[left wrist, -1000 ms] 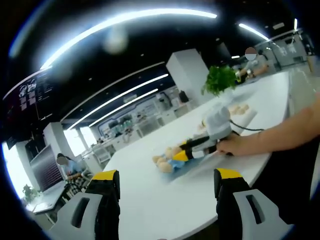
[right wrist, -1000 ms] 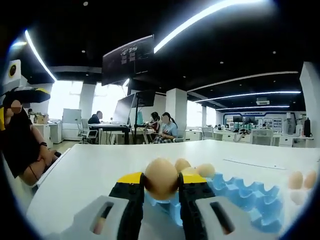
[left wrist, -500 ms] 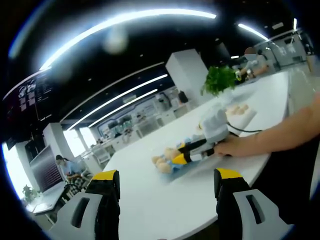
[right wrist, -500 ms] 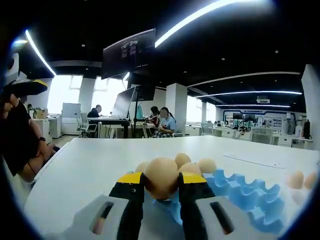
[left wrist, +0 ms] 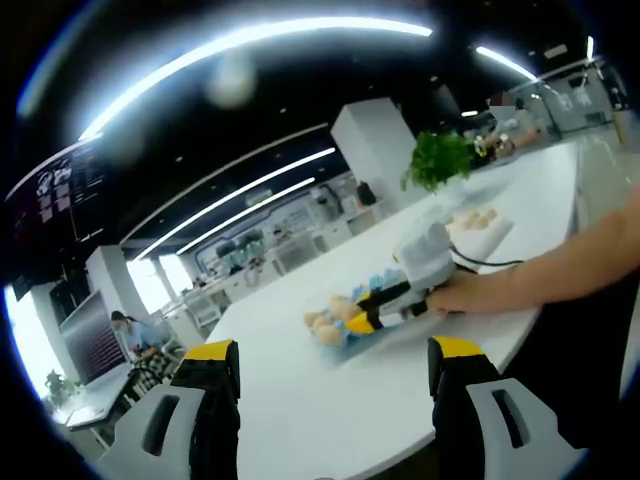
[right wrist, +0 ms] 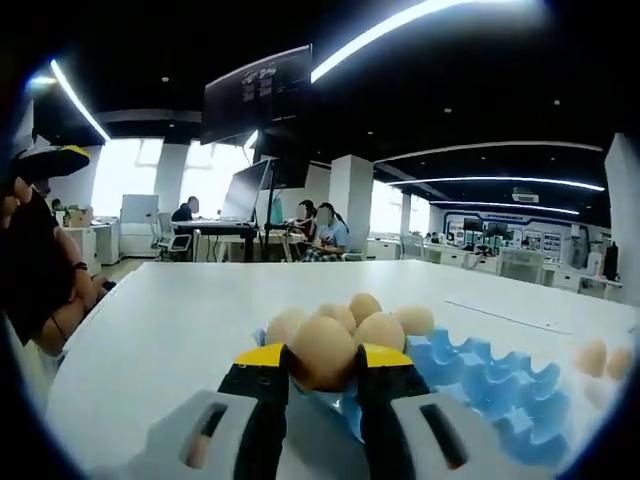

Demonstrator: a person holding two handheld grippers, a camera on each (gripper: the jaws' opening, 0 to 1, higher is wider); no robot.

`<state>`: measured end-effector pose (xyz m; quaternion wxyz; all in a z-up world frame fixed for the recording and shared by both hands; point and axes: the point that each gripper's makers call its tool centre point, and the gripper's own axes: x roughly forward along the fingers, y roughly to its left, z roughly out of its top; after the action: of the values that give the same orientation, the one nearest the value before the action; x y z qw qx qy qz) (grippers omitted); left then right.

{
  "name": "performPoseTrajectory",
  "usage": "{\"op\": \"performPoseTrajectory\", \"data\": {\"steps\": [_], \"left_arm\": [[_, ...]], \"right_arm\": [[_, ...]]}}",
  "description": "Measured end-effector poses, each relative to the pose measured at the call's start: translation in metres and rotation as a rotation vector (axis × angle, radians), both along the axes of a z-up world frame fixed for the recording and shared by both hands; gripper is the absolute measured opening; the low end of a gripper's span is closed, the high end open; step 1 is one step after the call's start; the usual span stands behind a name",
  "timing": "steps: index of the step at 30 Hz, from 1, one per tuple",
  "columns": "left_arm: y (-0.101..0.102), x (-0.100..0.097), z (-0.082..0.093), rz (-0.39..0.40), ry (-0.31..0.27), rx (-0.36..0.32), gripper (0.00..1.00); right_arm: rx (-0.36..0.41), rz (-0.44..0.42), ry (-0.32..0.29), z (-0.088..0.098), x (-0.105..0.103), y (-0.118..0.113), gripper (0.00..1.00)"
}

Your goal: Pick up the eggs on the table and place them into the egg tray on the table

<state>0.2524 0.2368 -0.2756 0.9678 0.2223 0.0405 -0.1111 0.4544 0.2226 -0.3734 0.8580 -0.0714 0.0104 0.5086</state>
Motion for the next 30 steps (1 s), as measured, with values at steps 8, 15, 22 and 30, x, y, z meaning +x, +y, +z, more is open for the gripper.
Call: {"op": "performPoseTrajectory", "data": {"steps": [8, 15, 22, 30], "left_arm": [[0.001, 0.0, 0.0, 0.0, 0.001, 0.0, 0.78], [0.001, 0.0, -0.001, -0.003, 0.004, 0.001, 0.78], [0.002, 0.0, -0.001, -0.002, 0.006, 0.0, 0.78], [-0.001, 0.001, -0.003, -0.008, 0.01, 0.003, 0.78]], "right_arm": [[0.001, -0.005, -0.001, 0.0, 0.004, 0.001, 0.29], [0.003, -0.008, 0.001, 0.0, 0.001, -0.001, 0.28], [0.004, -0.034, 0.004, 0.0, -0.001, -0.008, 0.28], [0.001, -0.042, 0.009, -0.001, 0.0, -0.01, 0.27]]}}
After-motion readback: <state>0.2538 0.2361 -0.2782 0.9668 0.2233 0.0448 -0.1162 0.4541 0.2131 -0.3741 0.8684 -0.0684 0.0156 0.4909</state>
